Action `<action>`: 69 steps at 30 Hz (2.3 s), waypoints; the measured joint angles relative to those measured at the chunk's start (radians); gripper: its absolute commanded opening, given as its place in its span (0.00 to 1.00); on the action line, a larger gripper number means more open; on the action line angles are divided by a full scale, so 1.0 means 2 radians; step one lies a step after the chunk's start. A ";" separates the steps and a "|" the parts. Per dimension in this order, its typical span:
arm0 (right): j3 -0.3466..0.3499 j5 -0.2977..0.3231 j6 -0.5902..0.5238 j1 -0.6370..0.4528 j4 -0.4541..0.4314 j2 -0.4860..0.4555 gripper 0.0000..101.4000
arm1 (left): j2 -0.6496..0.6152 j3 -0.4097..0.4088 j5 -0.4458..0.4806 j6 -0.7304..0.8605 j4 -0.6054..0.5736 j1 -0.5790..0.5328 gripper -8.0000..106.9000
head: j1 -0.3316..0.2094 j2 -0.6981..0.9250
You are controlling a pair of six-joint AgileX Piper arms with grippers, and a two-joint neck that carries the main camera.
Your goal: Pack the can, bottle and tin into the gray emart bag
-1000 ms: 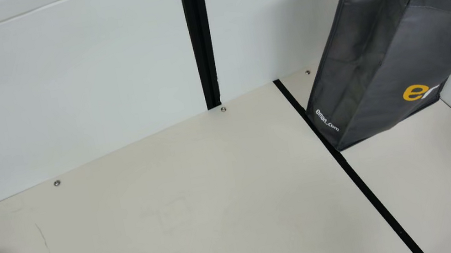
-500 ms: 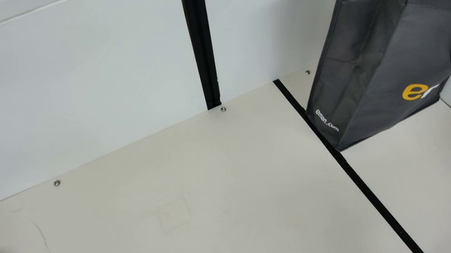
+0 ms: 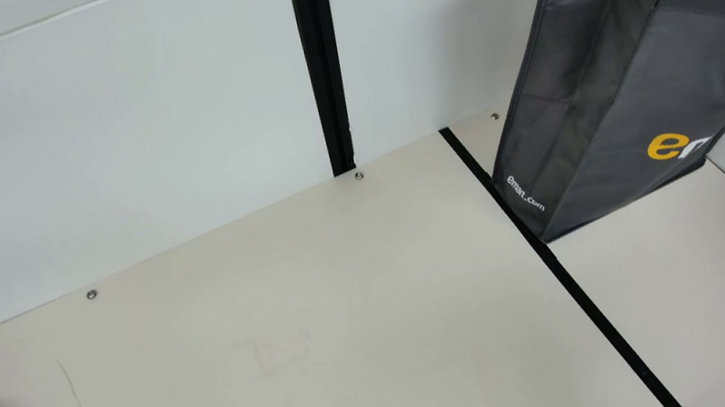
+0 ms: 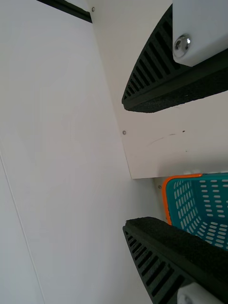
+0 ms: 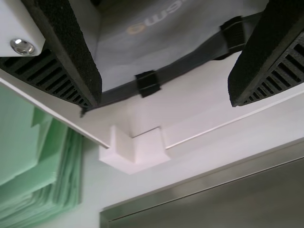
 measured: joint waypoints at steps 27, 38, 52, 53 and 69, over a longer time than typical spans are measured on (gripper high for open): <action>0.119 0.011 -0.043 0.150 0.013 -0.094 0.90 | 0.000 0.000 0.000 0.000 0.000 0.000 0.85 | 0.000 0.000; 0.207 0.011 -0.050 0.205 0.007 -0.154 0.90 | 0.000 0.000 0.000 0.000 0.000 0.000 0.85 | 0.001 0.000; 0.292 0.046 -0.044 0.256 0.008 -0.217 0.90 | 0.000 0.000 0.000 0.000 0.000 0.000 0.85 | 0.000 0.000; 0.297 0.049 -0.044 0.258 0.011 -0.221 0.90 | 0.000 0.000 0.000 0.000 0.000 0.000 0.85 | 0.000 0.000; 0.380 0.082 -0.051 0.277 0.032 -0.285 0.90 | 0.000 0.000 0.000 0.000 0.000 0.000 0.85 | 0.000 0.000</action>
